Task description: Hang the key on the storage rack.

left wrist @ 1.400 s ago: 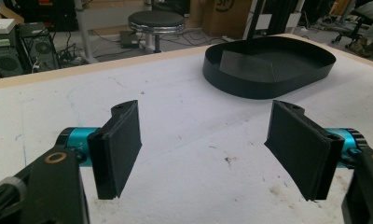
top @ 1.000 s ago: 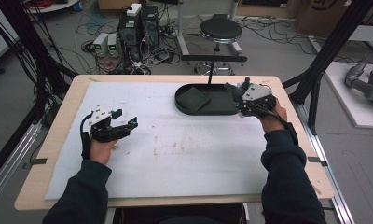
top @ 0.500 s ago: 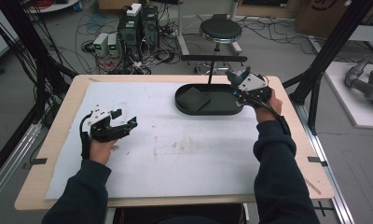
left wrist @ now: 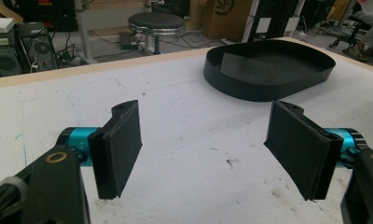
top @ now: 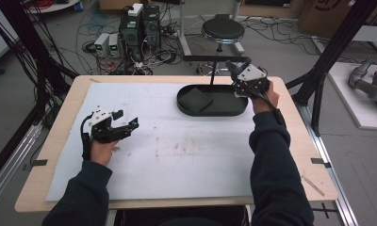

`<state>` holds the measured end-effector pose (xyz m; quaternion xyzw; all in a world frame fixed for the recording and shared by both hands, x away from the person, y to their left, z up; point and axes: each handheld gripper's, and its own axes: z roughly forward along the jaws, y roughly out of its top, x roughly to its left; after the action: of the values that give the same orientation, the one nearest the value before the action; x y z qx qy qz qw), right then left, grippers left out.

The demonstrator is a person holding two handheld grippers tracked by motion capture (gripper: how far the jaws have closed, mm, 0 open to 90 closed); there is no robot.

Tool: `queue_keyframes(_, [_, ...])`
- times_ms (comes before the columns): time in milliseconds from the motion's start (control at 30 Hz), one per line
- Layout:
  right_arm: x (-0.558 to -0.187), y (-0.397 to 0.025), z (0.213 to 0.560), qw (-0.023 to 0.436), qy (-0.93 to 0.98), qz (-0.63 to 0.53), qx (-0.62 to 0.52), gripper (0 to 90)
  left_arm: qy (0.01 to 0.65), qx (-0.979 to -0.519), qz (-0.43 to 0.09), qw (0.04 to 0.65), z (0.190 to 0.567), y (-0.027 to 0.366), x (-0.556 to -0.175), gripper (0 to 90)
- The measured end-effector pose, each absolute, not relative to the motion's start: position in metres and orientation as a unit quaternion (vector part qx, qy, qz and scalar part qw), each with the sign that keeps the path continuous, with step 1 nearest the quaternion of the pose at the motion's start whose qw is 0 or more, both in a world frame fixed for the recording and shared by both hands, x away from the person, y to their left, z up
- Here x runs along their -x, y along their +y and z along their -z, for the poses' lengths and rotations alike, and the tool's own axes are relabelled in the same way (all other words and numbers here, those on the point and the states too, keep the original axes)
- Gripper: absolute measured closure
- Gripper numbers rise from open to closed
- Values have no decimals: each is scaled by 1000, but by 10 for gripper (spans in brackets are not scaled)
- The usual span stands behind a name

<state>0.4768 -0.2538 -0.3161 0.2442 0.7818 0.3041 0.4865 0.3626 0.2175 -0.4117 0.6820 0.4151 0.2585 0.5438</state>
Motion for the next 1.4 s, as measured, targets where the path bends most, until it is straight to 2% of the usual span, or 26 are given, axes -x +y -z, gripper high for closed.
queue_keyframes(167, [-492, -257, 321, 467, 787, -298, -270, 444, 416, -681, -257, 545, 412, 218, -362, 262])
queue_keyframes(967, [-515, -259, 350, 347, 777, -363, -380, 423, 416, -681, -256, 545, 412, 219, -363, 263])
queue_keyframes(1100, [-517, -263, 354, 327, 758, -384, -413, 362, 416, -681, -256, 545, 412, 219, -363, 263])
queue_keyframes(1200, [-514, -267, 357, 334, 745, -386, -429, 294, 415, -682, -255, 545, 412, 219, -363, 263])
queue_keyframes(1267, [-513, -271, 358, 327, 741, -386, -441, 205, 415, -682, -256, 545, 412, 218, -363, 262])
queue_keyframes(1400, [-506, -278, 353, 316, 744, -388, -443, 205, 415, -683, -256, 543, 412, 218, -363, 262])
